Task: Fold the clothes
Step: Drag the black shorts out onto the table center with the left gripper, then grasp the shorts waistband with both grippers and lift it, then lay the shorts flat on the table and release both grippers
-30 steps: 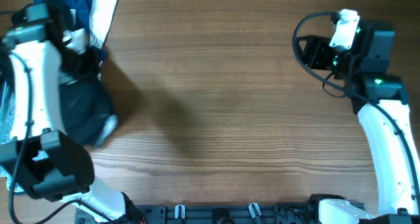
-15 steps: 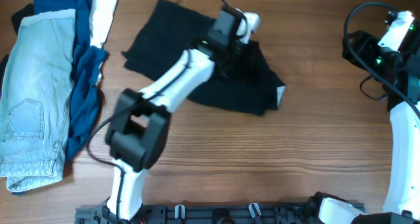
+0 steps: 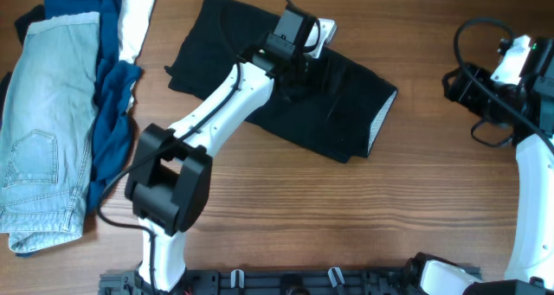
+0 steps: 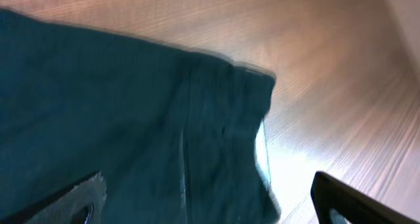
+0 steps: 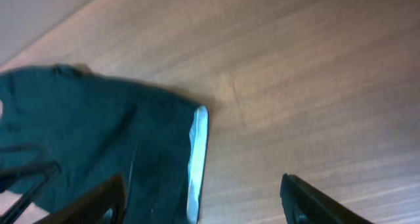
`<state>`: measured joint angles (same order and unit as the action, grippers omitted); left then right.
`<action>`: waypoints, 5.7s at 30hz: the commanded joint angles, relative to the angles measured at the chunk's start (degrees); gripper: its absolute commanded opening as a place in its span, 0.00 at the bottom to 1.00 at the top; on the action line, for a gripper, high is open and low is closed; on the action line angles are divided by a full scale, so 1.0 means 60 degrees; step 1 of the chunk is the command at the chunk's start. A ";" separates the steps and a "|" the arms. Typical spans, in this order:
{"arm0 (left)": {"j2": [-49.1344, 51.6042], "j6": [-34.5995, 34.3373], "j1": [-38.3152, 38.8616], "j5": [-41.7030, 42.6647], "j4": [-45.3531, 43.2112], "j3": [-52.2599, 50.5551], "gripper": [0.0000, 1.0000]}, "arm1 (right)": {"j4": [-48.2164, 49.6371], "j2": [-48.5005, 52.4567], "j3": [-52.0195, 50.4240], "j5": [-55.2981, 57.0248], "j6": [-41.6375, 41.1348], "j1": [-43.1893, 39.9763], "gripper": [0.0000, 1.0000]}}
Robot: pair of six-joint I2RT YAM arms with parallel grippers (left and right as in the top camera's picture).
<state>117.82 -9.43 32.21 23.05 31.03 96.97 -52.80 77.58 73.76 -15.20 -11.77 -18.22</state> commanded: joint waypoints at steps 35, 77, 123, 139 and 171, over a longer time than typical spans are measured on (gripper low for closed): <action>0.1494 -0.0040 0.3552 -0.5096 0.2368 -0.0430 0.44 | 0.2127 0.1322 -0.1107 -0.0331 -0.1534 -0.0459 0.87; -0.1268 -0.0874 -0.1042 -0.4747 0.0419 0.1614 0.04 | 0.4127 0.4575 -0.2568 -0.1803 -0.1078 0.3646 0.04; 0.1654 -0.0076 -0.2386 -0.8145 -0.0109 0.1778 0.22 | 0.1020 0.9479 0.8196 -0.0900 0.3111 0.1945 0.34; -0.0146 -0.0080 -0.2790 -0.4517 0.3887 0.1781 1.00 | -0.1985 0.8692 0.8196 -0.1694 0.1912 0.2779 0.98; 0.0594 -0.0423 -0.3169 -0.4237 0.3311 0.1770 1.00 | 0.2823 0.8732 0.2506 0.3472 -0.0495 0.1963 1.00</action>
<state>118.19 -12.75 11.60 -2.87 52.82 107.42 -39.13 126.08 91.02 6.33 -19.27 -2.39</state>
